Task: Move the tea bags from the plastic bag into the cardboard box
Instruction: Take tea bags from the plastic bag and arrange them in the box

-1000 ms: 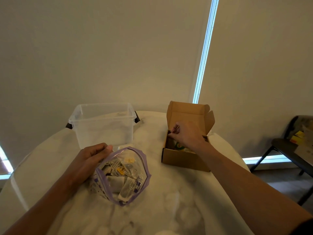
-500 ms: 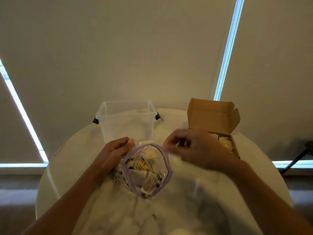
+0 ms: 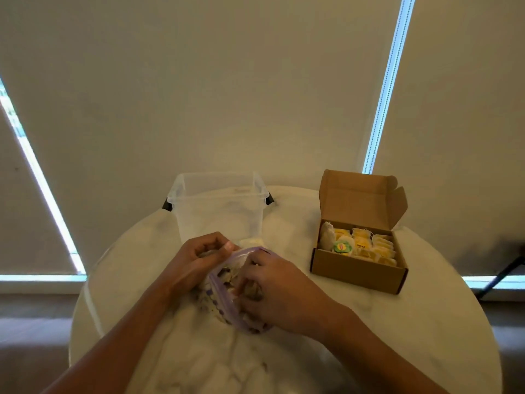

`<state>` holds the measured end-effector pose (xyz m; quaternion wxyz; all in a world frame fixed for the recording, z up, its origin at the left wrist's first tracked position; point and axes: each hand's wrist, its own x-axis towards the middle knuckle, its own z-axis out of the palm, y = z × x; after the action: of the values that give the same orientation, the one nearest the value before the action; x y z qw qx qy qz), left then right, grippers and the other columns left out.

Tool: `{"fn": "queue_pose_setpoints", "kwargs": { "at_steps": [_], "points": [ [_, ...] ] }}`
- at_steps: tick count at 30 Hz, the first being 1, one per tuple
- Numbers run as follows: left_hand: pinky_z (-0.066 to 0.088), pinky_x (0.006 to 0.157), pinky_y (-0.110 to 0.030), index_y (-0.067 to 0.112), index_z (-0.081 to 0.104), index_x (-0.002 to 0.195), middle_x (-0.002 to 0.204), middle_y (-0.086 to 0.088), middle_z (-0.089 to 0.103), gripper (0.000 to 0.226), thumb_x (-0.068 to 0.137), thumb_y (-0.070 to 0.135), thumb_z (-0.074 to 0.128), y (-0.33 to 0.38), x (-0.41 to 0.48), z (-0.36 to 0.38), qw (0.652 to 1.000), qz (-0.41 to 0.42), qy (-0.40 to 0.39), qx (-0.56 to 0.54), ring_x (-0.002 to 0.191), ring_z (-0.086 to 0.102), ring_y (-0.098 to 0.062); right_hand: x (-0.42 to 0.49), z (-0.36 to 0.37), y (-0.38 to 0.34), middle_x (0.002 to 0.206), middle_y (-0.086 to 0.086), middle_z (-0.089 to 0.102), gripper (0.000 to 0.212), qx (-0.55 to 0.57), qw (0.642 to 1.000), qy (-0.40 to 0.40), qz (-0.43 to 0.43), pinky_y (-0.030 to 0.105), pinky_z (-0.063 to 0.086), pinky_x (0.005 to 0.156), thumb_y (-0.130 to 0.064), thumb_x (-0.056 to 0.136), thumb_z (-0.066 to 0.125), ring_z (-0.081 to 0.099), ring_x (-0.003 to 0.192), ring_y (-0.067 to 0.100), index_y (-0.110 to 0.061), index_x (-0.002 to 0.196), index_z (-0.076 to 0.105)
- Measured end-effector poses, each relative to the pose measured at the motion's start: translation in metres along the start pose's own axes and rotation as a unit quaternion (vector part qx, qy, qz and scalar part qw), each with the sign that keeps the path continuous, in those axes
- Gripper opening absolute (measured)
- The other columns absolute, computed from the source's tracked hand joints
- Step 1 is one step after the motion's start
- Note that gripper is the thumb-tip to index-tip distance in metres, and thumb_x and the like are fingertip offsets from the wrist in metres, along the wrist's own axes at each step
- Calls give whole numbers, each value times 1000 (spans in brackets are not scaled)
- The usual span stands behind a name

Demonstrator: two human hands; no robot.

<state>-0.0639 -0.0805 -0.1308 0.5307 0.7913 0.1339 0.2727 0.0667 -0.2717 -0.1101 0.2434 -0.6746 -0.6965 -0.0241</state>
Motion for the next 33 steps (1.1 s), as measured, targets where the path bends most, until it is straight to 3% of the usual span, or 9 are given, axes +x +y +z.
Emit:
{"fn": "queue_pose_setpoints", "kwargs": {
  "at_steps": [3, 6, 10, 13, 16, 21, 26, 29, 33],
  "points": [
    [57, 91, -48, 13, 79, 103, 101, -15, 80, 38, 106, 50, 70, -2, 3, 1, 1000, -1, 15, -12, 95, 76, -30, -11, -13, 3, 101, -16, 61, 14, 111, 993, 35, 28, 17, 51, 72, -34, 90, 83, 60, 82, 1, -27, 100, 76],
    [59, 92, -52, 12, 79, 102, 100, -15, 81, 33, 107, 42, 65, -5, 5, 1, 1000, -9, 19, -4, 96, 77, -40, -22, -28, 9, 92, -14, 71, 14, 204, 974, 48, 88, 18, 52, 65, -30, 91, 84, 67, 80, 7, -26, 100, 75],
    [57, 89, -48, 14, 78, 102, 97, -17, 79, 32, 108, 42, 64, -8, 7, 2, 1000, -6, 19, 13, 90, 76, -32, -24, -35, 17, 104, -12, 72, 27, 282, 950, 48, 128, 34, 61, 76, -35, 91, 84, 69, 90, 18, -37, 113, 69],
    [58, 88, -46, 16, 79, 97, 95, -15, 80, 28, 108, 37, 64, -7, 7, 3, 1000, -5, 25, 15, 88, 76, -30, -25, -38, 21, 104, -9, 69, 32, 309, 941, 31, 133, 30, 61, 79, -30, 97, 77, 68, 95, 22, -49, 122, 71],
    [60, 93, -52, 16, 79, 98, 97, -15, 81, 27, 108, 37, 64, -7, 6, 3, 1000, -9, 24, 11, 97, 77, -44, -27, -42, 22, 102, -10, 74, 20, 317, 936, 30, 146, 25, 60, 71, -22, 98, 75, 70, 92, 17, -37, 111, 78],
    [60, 92, -48, 18, 80, 100, 96, -10, 82, 30, 105, 43, 64, -4, 5, 3, 1000, -15, 23, 15, 96, 78, -37, -32, -54, 30, 106, 1, 75, 20, 409, 897, 25, 163, 27, 54, 70, -17, 94, 79, 63, 79, 5, -22, 113, 75],
    [59, 99, -60, 10, 78, 102, 97, -17, 80, 36, 102, 44, 66, -6, 6, 4, 1000, -14, 26, 7, 95, 78, -33, -31, -61, 36, 104, -1, 75, 19, 407, 880, 159, 188, 30, 56, 68, -23, 95, 79, 67, 80, 10, -19, 112, 70],
    [60, 99, -58, 8, 78, 100, 97, -18, 80, 36, 102, 42, 66, -8, 6, 4, 999, -17, 27, -3, 97, 78, -40, -36, -70, 47, 112, -6, 78, 29, 403, 859, 250, 191, 32, 63, 84, -22, 95, 78, 73, 107, 15, -24, 122, 68],
    [59, 95, -58, 7, 78, 101, 95, -20, 79, 43, 105, 50, 71, -11, 7, 5, 1000, -2, 20, -9, 89, 75, -26, -39, -97, 81, 118, -14, 75, 36, 344, 830, 377, 225, 23, 60, 91, -24, 93, 82, 70, 111, 3, -28, 124, 65]
  ]
}}
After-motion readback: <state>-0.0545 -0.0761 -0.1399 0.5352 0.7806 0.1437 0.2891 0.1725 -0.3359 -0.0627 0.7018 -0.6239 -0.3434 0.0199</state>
